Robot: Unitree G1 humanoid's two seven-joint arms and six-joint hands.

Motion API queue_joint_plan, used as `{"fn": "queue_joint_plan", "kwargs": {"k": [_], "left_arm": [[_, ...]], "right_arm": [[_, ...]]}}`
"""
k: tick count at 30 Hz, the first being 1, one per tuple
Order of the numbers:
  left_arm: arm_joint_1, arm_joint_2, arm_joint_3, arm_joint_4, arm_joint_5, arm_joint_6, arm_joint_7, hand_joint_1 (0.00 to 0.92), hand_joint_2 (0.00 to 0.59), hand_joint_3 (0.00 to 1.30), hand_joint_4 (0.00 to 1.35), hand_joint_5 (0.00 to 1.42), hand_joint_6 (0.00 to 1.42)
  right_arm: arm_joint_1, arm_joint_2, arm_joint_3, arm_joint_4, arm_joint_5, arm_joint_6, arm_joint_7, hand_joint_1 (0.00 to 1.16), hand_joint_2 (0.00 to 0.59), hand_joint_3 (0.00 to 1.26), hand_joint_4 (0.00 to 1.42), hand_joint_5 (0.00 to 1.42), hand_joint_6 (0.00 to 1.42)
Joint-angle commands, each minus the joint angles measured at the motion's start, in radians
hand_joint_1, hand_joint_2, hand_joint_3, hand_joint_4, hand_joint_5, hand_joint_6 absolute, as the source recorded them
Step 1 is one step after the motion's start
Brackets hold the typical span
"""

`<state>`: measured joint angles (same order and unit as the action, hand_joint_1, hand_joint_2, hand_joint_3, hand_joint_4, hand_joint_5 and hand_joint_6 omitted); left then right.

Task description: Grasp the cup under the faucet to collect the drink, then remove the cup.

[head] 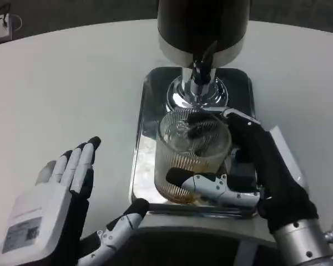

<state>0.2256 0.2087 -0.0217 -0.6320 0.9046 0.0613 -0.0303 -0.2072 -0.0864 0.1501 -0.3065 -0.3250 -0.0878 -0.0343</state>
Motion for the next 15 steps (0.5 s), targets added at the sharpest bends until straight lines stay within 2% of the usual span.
{"fn": "queue_joint_plan", "kwargs": {"k": [1, 10, 15], "left_arm": [[0.001, -0.017, -0.017, -0.016, 0.04, 0.027, -0.002, 0.0, 0.159, 0.0, 0.0, 0.0, 0.0], [0.009, -0.018, -0.05, -0.07, 0.143, 0.043, -0.036, 0.0, 0.14, 0.0, 0.0, 0.0, 0.0], [0.027, -0.027, -0.066, -0.133, 0.19, 0.036, -0.063, 0.0, 0.133, 0.0, 0.0, 0.0, 0.0]], "right_arm": [[0.049, -0.004, -0.006, -0.113, 0.026, -0.015, 0.022, 1.12, 0.123, 0.84, 1.06, 1.19, 1.42], [0.116, -0.024, -0.027, -0.241, 0.067, -0.016, 0.078, 1.12, 0.123, 0.84, 1.04, 1.19, 1.42], [0.163, -0.063, -0.044, -0.32, 0.1, -0.031, 0.126, 1.12, 0.123, 0.84, 1.04, 1.19, 1.42]]}}
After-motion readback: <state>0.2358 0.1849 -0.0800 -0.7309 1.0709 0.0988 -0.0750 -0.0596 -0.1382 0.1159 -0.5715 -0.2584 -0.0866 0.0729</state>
